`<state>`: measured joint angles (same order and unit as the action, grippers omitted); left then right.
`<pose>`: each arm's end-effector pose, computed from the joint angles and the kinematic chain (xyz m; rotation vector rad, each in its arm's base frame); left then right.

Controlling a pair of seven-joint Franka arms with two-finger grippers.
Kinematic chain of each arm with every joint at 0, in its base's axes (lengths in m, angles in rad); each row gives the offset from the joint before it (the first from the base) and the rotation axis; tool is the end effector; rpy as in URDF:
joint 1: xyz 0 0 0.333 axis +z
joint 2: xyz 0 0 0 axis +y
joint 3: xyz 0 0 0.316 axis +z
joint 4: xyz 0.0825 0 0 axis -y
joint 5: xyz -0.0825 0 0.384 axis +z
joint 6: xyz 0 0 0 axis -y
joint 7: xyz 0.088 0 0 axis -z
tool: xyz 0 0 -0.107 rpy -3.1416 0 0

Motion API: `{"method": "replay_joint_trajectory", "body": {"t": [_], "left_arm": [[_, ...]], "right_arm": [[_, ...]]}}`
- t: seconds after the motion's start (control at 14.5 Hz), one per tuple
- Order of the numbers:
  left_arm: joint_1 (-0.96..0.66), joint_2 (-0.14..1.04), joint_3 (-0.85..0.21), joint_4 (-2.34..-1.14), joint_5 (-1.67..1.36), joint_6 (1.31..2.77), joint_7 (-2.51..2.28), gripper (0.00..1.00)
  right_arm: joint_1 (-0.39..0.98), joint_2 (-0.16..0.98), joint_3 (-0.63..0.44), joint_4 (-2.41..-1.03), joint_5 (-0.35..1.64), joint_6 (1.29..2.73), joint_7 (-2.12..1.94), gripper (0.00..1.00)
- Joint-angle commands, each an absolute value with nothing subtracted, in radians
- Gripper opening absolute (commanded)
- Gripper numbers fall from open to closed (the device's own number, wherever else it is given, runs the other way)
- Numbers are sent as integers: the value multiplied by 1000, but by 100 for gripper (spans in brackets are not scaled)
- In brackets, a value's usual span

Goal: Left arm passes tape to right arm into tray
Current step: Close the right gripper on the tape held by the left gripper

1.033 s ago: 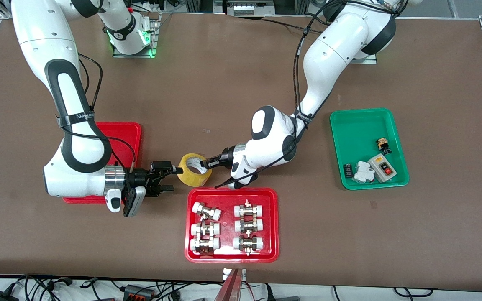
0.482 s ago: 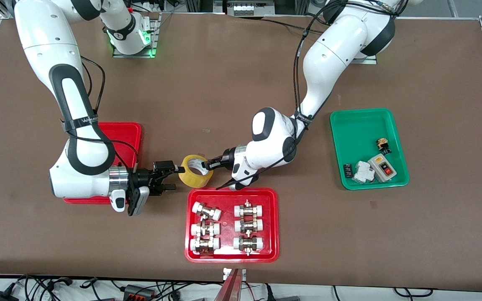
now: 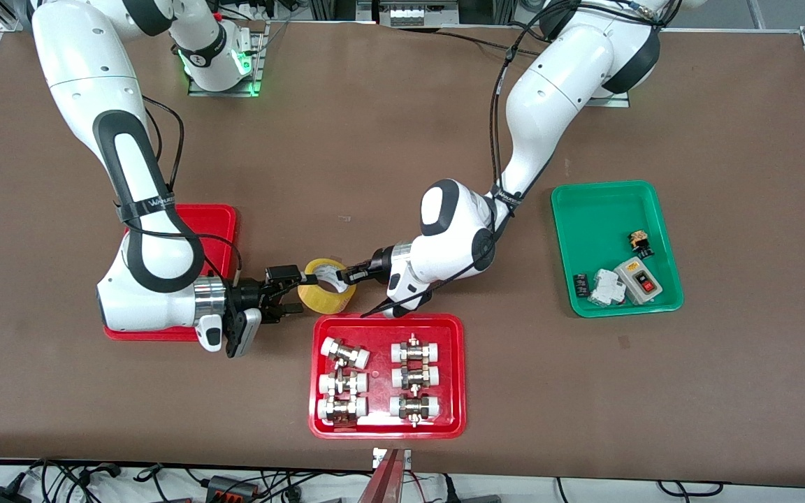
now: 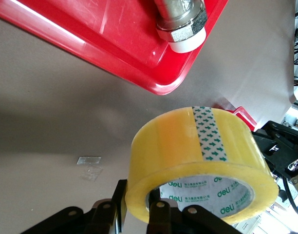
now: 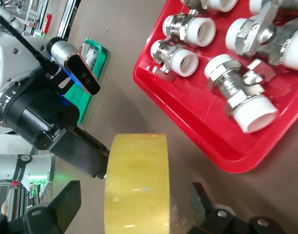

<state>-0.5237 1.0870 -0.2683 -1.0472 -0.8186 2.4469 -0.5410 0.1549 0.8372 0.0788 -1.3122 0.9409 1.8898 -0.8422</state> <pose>0.6229 -0.5117 0.2129 2.2163 0.5765 -0.3293 0.7018 0.2143 0.2466 -2.1039 -0.6673 -0.0521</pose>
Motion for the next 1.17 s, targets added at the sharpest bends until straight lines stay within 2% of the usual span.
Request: {"method": "replay_joint_trajectory", "body": {"t": [0.0,0.83,1.1], "left_arm": [[-535,1103,-264,-1006,-847,2453,-543,1],[-532,1103,-265,-1006,-847,2453,-543,1],[-532,1103,-265,-1006,-848,2453,-543,1]], "right_arm": [[161,839,81,-1316,963,1881,-870,100],[169,831,80,-1321,881,1876,-858,100],[173,825,80,-1319,845,1876,-859,80]]}}
